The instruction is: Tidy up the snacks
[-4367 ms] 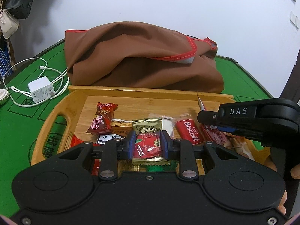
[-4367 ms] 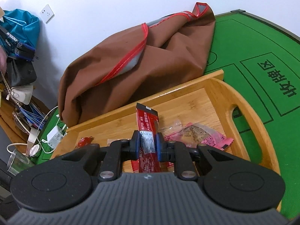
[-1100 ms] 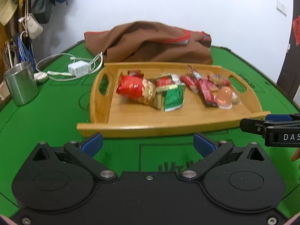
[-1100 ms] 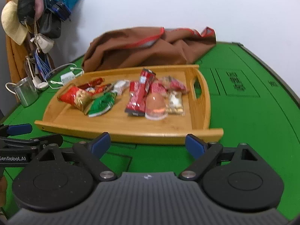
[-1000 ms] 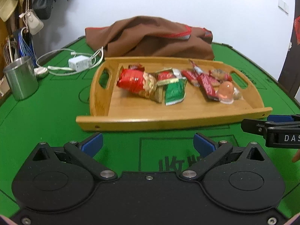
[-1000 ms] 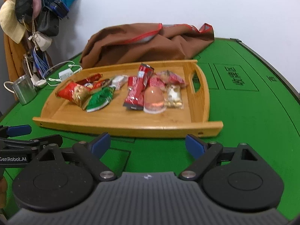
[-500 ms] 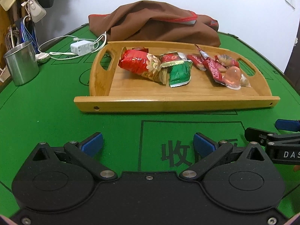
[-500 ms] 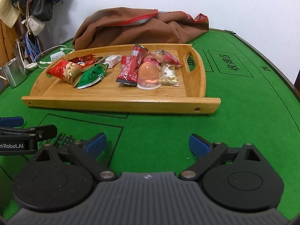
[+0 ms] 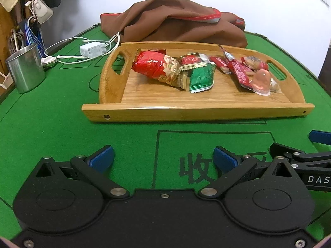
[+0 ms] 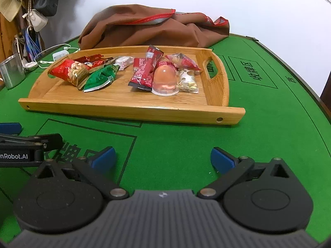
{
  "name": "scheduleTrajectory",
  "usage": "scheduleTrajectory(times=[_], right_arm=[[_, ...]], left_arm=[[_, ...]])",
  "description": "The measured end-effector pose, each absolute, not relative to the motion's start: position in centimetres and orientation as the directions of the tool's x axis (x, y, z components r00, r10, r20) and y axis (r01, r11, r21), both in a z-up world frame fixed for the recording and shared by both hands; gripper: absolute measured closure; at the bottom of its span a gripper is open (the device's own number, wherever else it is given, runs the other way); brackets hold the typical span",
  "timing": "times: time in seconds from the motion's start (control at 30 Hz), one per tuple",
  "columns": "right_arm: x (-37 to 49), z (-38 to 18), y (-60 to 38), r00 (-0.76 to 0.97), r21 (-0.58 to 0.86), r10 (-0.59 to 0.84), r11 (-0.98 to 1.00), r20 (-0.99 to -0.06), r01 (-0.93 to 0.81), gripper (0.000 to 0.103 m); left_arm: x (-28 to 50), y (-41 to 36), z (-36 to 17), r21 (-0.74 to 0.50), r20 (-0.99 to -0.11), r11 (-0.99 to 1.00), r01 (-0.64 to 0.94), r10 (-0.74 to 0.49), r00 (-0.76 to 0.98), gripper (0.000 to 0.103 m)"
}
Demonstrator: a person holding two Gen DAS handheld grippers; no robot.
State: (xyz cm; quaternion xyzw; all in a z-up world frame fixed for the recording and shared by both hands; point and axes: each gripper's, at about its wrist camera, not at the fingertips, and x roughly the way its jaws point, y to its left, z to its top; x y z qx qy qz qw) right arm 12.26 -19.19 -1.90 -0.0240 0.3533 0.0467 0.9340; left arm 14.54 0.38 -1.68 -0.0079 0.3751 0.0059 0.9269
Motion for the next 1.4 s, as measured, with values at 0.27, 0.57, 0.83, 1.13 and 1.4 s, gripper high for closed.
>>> scheduleTrajectory(times=[0.27, 0.57, 0.83, 1.13, 1.4], right_arm=[[12.25, -1.94, -19.16, 0.747, -0.017, 0.062, 0.995, -0.662, -0.097, 0.0], [12.35, -1.98, -19.07, 0.748, -0.017, 0.055, 0.996, -0.662, -0.088, 0.0], [12.33, -2.0, -18.87, 0.749, -0.018, 0.037, 0.998, -0.662, -0.065, 0.0], [12.33, -1.99, -18.79, 0.747, -0.021, 0.031, 0.998, -0.664, -0.06, 0.0], [12.32, -2.0, -18.81, 0.747, -0.02, 0.03, 0.998, -0.664, -0.057, 0.0]], left_arm=[[14.82, 0.23, -1.77, -0.002, -0.698, 1.0, -0.028, 0.019, 0.716, 0.0], [14.84, 0.14, -1.82, -0.002, -0.698, 0.999, -0.036, 0.025, 0.715, 0.0], [14.76, 0.1, -1.84, -0.003, -0.699, 0.999, -0.049, 0.033, 0.715, 0.0], [14.69, -0.01, -1.82, -0.001, -0.699, 0.998, -0.065, 0.046, 0.714, 0.0], [14.65, -0.07, -1.82, -0.001, -0.699, 0.997, -0.073, 0.051, 0.713, 0.0]])
